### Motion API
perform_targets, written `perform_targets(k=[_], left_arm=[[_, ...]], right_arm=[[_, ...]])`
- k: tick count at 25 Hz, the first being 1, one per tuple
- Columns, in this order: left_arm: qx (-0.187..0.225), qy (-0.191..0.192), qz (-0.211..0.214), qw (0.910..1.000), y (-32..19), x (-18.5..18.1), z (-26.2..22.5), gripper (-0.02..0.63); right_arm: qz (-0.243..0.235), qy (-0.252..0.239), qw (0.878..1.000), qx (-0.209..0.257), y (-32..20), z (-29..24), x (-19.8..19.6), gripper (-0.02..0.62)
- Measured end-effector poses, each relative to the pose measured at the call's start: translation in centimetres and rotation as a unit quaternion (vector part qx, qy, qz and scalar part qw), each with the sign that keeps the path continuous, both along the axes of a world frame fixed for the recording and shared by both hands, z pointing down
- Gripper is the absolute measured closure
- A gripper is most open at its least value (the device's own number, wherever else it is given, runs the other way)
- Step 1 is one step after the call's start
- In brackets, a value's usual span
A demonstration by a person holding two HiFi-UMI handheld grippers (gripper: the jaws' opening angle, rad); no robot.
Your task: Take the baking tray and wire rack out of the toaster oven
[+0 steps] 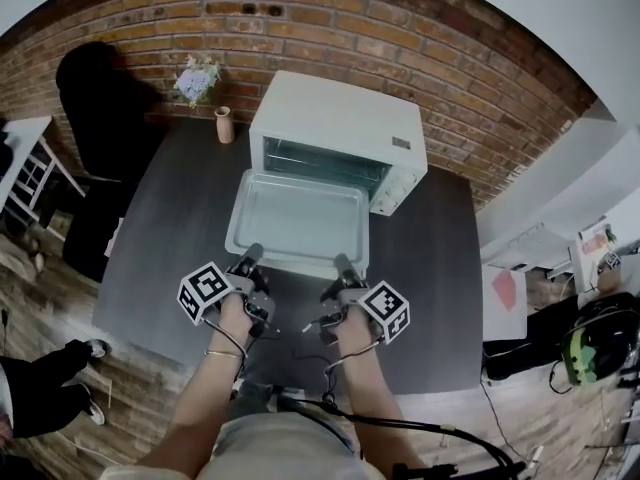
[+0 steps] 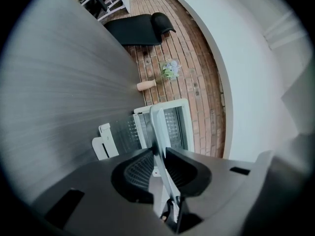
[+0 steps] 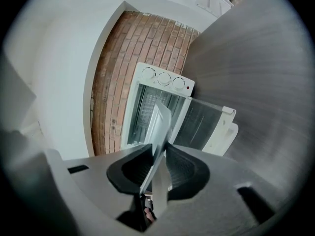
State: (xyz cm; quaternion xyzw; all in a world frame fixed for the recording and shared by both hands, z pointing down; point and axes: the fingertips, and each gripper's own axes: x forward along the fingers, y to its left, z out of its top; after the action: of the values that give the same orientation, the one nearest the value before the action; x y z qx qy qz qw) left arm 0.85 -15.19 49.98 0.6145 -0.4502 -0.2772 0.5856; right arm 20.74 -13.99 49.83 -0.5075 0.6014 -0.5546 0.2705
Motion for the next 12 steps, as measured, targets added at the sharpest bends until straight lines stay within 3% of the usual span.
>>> perform_targets(k=[12], left_arm=[[-0.002, -0.004, -0.099, 0.9951, 3.1, -10.4, -0.6, 0.538]], right_arm=[[-0.104, -0.006, 0.995, -0.001, -0.6, 0.0, -10.6, 0.512]])
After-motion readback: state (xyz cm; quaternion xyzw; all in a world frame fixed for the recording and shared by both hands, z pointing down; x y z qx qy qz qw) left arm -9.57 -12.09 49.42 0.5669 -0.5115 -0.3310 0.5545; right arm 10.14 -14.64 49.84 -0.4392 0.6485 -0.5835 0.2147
